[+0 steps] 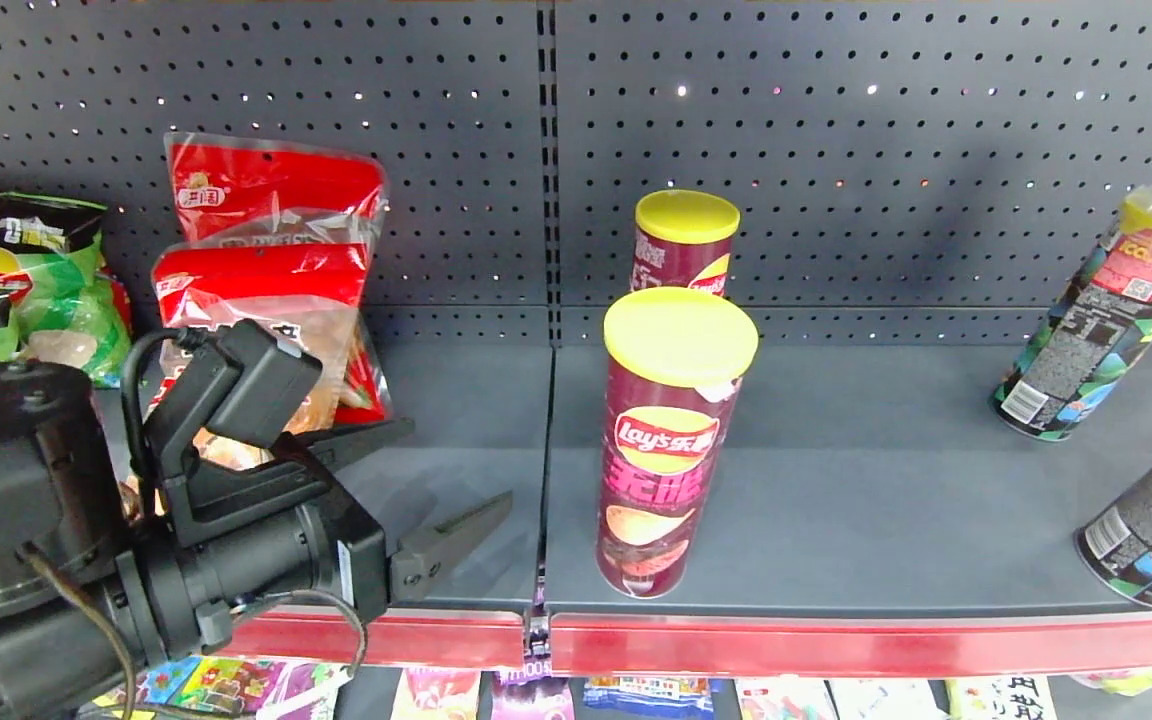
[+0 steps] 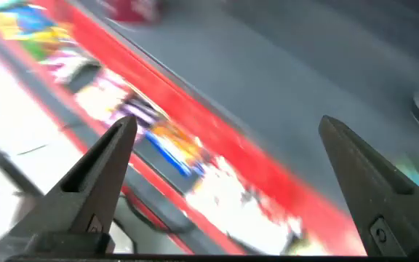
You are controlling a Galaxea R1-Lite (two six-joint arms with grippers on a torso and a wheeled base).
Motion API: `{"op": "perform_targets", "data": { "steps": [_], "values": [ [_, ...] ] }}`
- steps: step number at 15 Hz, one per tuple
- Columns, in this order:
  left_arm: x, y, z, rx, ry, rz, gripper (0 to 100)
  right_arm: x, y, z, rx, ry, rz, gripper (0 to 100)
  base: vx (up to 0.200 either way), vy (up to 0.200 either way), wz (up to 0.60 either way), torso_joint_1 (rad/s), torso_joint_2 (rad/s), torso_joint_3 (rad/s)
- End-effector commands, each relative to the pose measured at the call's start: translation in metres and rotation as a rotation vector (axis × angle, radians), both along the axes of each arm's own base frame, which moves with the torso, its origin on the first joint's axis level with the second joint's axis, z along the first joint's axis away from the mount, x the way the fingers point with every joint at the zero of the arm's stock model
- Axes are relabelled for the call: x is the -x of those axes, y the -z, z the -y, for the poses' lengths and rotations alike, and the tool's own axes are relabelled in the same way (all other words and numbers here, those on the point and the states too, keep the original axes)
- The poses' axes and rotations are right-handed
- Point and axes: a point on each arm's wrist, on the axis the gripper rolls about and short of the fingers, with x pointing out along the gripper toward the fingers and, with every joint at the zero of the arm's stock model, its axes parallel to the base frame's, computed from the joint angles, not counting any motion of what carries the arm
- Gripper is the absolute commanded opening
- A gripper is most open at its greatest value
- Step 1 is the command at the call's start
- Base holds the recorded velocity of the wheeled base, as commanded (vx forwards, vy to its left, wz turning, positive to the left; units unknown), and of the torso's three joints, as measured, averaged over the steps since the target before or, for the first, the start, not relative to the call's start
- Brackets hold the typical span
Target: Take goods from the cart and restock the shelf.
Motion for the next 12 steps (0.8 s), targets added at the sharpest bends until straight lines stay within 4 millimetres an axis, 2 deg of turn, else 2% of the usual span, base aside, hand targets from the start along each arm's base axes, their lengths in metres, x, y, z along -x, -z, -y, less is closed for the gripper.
{"op": "perform_targets", "data": {
  "steps": [1, 4, 5, 6, 7, 10, 12],
  "values": [
    [-0.012, -0.002, -0.002, 0.005, 0.020, 0.001, 100, 0.044, 0.005, 0.016, -0.126, 0.331, 0.093, 100, 0.000, 0.000, 0.00, 0.000, 0.00, 0.000],
    [-0.023, -0.004, 0.004, 0.018, 0.084, -0.008, 100, 0.063, 0.019, 0.009, -0.154, 0.558, 0.137, 100, 0.000, 0.000, 0.00, 0.000, 0.00, 0.000],
    [-0.023, -0.004, 0.004, 0.018, 0.084, -0.008, 100, 0.063, 0.019, 0.009, -0.154, 0.558, 0.137, 100, 0.000, 0.000, 0.00, 0.000, 0.00, 0.000],
    [-0.030, -0.006, 0.010, 0.032, 0.148, -0.010, 100, 0.069, 0.032, 0.005, -0.169, 0.648, 0.118, 100, 0.000, 0.000, 0.00, 0.000, 0.00, 0.000],
    [-0.030, -0.006, 0.010, 0.032, 0.148, -0.010, 100, 0.069, 0.032, 0.005, -0.169, 0.648, 0.118, 100, 0.000, 0.000, 0.00, 0.000, 0.00, 0.000],
    [-0.054, -0.014, 0.017, 0.060, 0.300, 0.016, 100, 0.064, 0.043, 0.006, -0.144, 0.691, 0.079, 100, 0.000, 0.000, 0.00, 0.000, 0.00, 0.000],
    [-0.072, -0.013, 0.008, 0.031, 0.322, 0.061, 100, 0.063, 0.053, 0.007, -0.087, 0.662, 0.066, 100, 0.000, 0.000, 0.00, 0.000, 0.00, 0.000]
  ]
}}
